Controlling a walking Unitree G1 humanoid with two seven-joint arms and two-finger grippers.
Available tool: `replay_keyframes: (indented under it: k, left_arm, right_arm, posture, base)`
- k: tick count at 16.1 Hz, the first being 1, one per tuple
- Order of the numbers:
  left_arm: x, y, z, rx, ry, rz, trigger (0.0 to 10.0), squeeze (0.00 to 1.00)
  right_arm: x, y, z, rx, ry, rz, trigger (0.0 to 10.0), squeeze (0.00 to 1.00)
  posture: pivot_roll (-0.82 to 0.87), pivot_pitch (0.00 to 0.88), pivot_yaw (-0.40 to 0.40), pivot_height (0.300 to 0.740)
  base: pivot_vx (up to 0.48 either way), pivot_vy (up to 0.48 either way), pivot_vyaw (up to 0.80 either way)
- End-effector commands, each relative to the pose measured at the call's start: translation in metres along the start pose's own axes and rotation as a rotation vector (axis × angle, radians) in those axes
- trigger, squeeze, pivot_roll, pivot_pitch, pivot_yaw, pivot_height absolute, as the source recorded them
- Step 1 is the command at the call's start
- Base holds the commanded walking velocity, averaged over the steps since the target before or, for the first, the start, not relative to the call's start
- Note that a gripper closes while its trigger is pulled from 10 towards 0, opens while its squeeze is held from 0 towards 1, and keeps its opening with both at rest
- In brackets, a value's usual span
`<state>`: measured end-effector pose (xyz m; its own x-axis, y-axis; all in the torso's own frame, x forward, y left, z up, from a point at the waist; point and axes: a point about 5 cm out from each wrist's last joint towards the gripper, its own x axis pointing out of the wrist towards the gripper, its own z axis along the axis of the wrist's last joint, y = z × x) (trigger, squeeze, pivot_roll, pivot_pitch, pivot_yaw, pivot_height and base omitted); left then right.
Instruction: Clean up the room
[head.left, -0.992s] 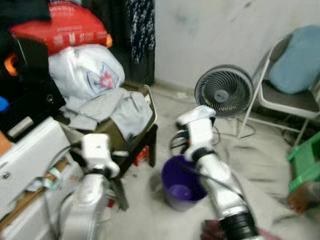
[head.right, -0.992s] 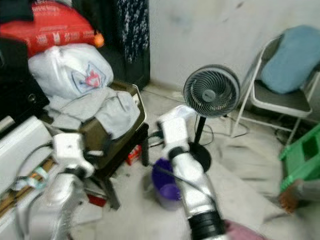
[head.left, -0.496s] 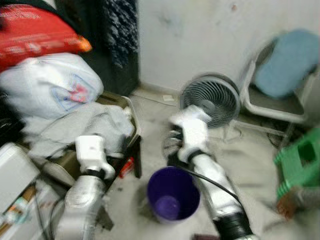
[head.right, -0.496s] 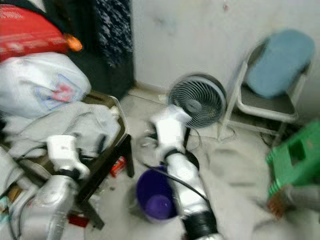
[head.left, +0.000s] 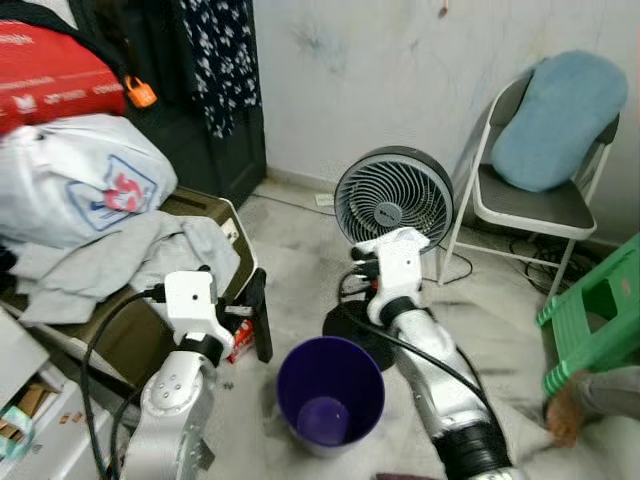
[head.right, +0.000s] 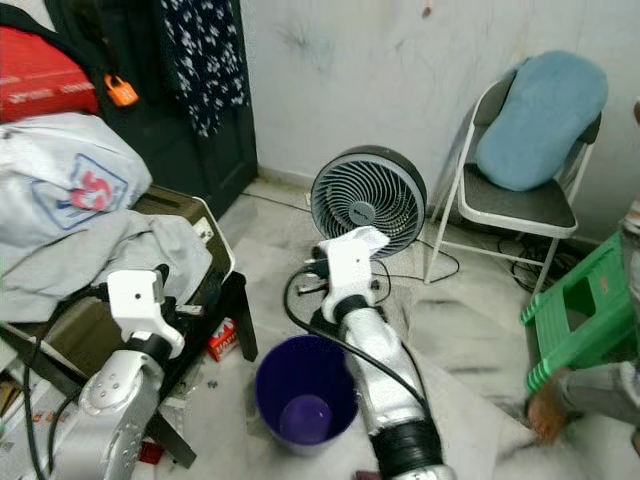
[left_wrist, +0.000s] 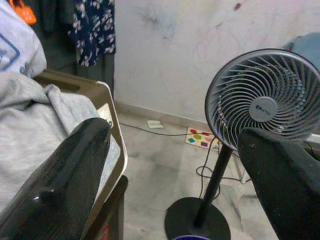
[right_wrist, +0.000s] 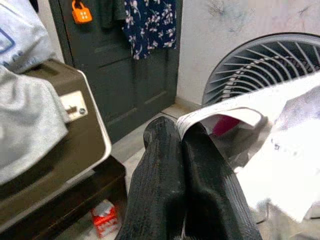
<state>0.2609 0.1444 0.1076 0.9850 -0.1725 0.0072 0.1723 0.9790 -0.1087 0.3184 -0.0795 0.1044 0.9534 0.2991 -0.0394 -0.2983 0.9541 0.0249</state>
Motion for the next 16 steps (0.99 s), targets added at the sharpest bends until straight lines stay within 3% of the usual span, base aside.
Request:
replay_keyframes:
  k: [1, 4, 6, 10, 11, 12, 13, 16]
  left_arm:
    - [-0.002, 0.000, 0.001, 0.000, -0.008, -0.041, 10.0, 0.00]
    - [-0.012, 0.011, -0.012, 0.033, 0.059, -0.107, 10.0, 0.00]
    - [-0.021, 0.013, -0.016, 0.065, 0.099, -0.211, 10.0, 0.00]
    - [-0.036, 0.017, -0.011, 0.114, 0.128, -0.311, 10.0, 0.00]
    - [-0.039, 0.014, -0.006, 0.148, 0.121, -0.356, 10.0, 0.00]
    - [-0.040, 0.013, -0.005, 0.159, 0.116, -0.373, 10.0, 0.00]
    - [-0.045, 0.011, 0.002, 0.194, 0.114, -0.425, 10.0, 0.00]
    - [-0.066, 0.023, 0.000, 0.206, 0.167, -0.413, 10.0, 0.00]
  right_arm:
    - [0.000, -0.006, -0.003, 0.012, 0.025, -0.039, 10.0, 0.00]
    - [-0.004, -0.007, -0.011, 0.012, 0.058, -0.073, 10.0, 0.00]
    - [-0.003, -0.008, -0.017, 0.013, 0.090, -0.104, 10.0, 0.00]
    - [-0.012, -0.043, -0.019, -0.012, 0.091, -0.241, 10.0, 0.00]
    - [-0.010, -0.046, -0.021, -0.005, 0.103, -0.249, 10.0, 0.00]
    - [-0.009, -0.045, -0.022, -0.005, 0.105, -0.249, 10.0, 0.00]
    - [0.000, -0.032, -0.025, 0.022, 0.131, -0.227, 10.0, 0.00]
    - [0.009, -0.014, -0.040, 0.058, 0.223, -0.215, 10.0, 0.00]
  posture:
    - [0.03, 0.023, -0.012, 0.740]
    - [0.04, 0.029, -0.008, 0.740]
    - [0.04, 0.034, -0.008, 0.740]
    - [0.05, 0.070, 0.028, 0.740]
    - [0.07, 0.077, 0.033, 0.740]
    - [0.08, 0.080, 0.033, 0.740]
    - [0.11, 0.095, 0.027, 0.740]
    - [0.16, 0.135, 0.015, 0.740]
  base:
    - [0.000, 0.000, 0.00]
    - [0.000, 0.000, 0.00]
    - [0.000, 0.000, 0.00]
    - [0.000, 0.000, 0.00]
    - [0.000, 0.000, 0.00]
    - [0.000, 0.000, 0.00]
    - [0.000, 0.000, 0.00]
    - [0.000, 0.000, 0.00]
